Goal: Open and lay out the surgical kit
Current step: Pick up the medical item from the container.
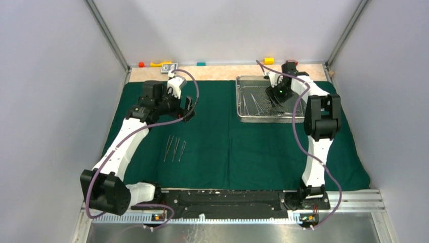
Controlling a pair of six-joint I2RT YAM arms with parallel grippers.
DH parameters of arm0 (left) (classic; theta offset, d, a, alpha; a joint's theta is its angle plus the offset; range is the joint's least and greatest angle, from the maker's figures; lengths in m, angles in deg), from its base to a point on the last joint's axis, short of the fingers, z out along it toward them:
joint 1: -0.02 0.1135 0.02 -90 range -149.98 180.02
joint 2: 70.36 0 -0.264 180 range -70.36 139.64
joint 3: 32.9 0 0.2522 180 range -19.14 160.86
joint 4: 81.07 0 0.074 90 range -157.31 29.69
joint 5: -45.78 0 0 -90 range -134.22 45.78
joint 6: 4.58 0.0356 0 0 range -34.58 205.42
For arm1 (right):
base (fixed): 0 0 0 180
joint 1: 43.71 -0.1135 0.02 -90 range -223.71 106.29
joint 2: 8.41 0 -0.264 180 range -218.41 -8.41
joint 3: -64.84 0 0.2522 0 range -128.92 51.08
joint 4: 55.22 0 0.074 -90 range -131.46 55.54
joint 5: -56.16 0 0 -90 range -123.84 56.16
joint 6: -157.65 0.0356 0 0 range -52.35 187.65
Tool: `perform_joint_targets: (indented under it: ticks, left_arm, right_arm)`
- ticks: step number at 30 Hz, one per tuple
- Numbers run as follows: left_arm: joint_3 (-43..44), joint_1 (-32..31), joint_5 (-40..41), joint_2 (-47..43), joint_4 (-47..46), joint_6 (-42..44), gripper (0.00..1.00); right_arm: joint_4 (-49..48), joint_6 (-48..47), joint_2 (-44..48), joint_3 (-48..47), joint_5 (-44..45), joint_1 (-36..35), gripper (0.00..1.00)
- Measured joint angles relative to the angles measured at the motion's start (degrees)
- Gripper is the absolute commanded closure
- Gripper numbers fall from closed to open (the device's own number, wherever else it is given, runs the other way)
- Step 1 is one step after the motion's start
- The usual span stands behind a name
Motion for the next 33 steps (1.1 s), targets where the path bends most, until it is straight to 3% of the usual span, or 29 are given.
perform_joint_targets:
  ticks: [5, 14, 20, 33]
  left_arm:
    - [0.0, 0.0, 0.0, 1.6, -0.4, 0.0, 0.01]
    - [0.0, 0.0, 0.0, 1.9, -1.0, 0.0, 0.01]
    - [0.0, 0.0, 0.1, 2.5, -1.1, 0.4, 0.01]
    - [0.4, 0.0, 0.0, 4.3, -1.8, 0.9, 0.01]
  right_arm:
    - [3.1, -2.5, -2.8, -3.1, -1.8, 0.3, 0.46]
    - [5.4, -5.3, -5.9, -8.2, -4.9, 2.3, 0.85]
    - [5.7, -5.3, -6.2, -8.6, -6.7, 2.9, 1.0]
    - [6.0, -2.1, -5.0, -8.4, -8.1, 2.9, 1.0]
